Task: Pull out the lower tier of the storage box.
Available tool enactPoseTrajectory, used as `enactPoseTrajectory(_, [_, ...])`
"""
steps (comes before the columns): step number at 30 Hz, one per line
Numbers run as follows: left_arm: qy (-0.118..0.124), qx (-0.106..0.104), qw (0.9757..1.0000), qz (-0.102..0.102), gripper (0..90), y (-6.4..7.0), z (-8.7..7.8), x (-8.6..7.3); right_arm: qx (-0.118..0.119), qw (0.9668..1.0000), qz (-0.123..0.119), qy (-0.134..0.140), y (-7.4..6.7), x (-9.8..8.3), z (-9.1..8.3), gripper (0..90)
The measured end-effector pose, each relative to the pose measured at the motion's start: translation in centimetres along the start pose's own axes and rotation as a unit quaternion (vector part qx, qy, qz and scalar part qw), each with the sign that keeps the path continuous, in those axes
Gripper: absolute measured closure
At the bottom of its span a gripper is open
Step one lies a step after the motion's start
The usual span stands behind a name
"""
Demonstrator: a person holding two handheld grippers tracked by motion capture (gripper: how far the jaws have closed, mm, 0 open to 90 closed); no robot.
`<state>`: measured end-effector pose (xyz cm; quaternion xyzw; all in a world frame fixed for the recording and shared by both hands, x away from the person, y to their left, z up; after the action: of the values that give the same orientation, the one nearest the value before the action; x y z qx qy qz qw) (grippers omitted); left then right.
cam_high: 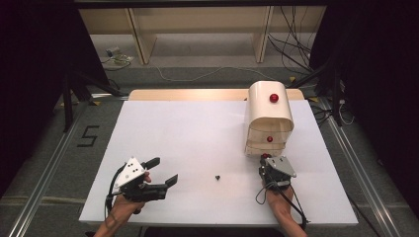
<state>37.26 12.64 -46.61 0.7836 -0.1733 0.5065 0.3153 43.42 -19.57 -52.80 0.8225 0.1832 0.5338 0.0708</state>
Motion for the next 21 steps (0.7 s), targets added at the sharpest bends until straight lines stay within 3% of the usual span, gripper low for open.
enactPoseTrajectory(21, [0.000, 0.001, 1.0000, -0.001, 14.0, -0.06, -0.02, 0.02, 0.004, 1.0000, -0.002, -0.002, -0.18, -0.23, -0.60, 73.8])
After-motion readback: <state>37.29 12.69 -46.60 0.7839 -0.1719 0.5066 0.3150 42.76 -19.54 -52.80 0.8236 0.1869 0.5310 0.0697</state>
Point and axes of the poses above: each handheld gripper's, and its own axes: z roughly forward along the jaws, x roughly out of its top, y roughly to its right, the point moved 9 cm from there along z, roughly forward along the jaws, and after that the axes turned 14 degrees about -z, right-handed, at the moved point
